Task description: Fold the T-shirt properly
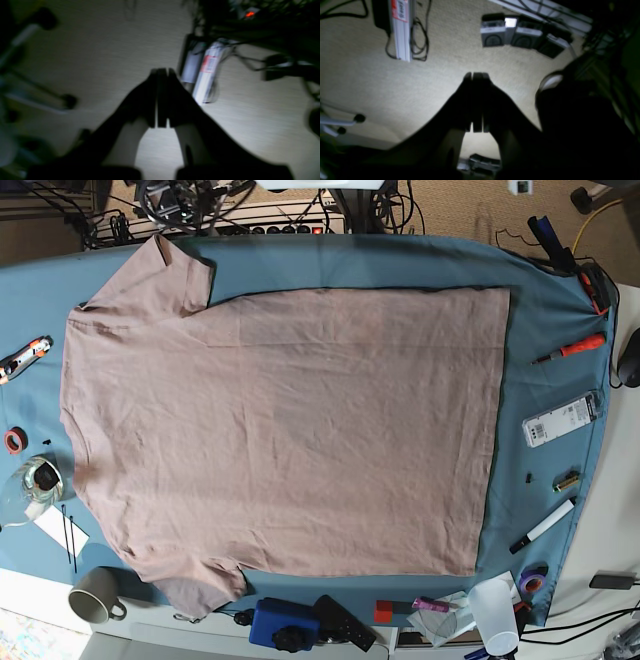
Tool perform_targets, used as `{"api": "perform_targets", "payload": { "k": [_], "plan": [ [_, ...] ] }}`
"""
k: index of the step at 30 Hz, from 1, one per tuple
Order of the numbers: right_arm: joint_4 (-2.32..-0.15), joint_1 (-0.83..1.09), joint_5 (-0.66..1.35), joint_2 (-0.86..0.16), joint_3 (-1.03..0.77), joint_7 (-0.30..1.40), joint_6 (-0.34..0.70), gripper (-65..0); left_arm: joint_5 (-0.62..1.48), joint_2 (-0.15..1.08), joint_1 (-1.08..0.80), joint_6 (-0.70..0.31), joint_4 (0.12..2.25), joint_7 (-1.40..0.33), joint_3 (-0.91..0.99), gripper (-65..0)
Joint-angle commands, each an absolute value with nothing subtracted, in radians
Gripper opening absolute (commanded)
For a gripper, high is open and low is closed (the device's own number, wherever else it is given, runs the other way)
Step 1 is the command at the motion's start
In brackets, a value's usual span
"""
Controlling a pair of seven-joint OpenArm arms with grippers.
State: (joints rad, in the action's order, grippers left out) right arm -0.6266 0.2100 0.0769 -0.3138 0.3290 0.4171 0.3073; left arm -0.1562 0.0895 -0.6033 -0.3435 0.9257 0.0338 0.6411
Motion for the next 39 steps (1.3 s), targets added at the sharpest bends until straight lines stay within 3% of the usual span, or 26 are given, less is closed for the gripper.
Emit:
{"api": "perform_targets", "payload": {
  "k": [1,9,18,26,32,39],
  "plan": [
    [-0.668,0.231,0.083,-0.343,0.327,0.418,0.310,-65.0,-0.152,0.100,-0.646,-0.330,0.985,0.024,0.644,-65.0],
    [-0.966,0.435,0.098,-0.448,0.327,0.420,0.310,-65.0,0.124,0.100,-0.882,-0.180,1.374,-0.179,0.644,-65.0],
    [-1.382,0.718,0.098,-0.566,0.302,0.566,0.309,-65.0,0.295,0.097,-1.138,-0.176,1.762,-0.361,0.645,-65.0],
    [-1.800,0.992,0.250,-0.570,0.036,0.710,0.309,-65.0,0.390,0.097,-1.284,-0.175,2.113,-0.570,0.645,-65.0],
    [-2.087,1.077,0.371,-0.570,-0.200,0.842,0.310,-65.0,0.389,0.094,-1.309,-0.175,2.356,-0.663,0.645,-65.0],
    [-2.325,1.077,0.456,-0.556,-0.424,0.883,0.339,-65.0,0.398,0.057,-1.309,-0.141,2.356,-0.726,0.647,-65.0]
  ]
}}
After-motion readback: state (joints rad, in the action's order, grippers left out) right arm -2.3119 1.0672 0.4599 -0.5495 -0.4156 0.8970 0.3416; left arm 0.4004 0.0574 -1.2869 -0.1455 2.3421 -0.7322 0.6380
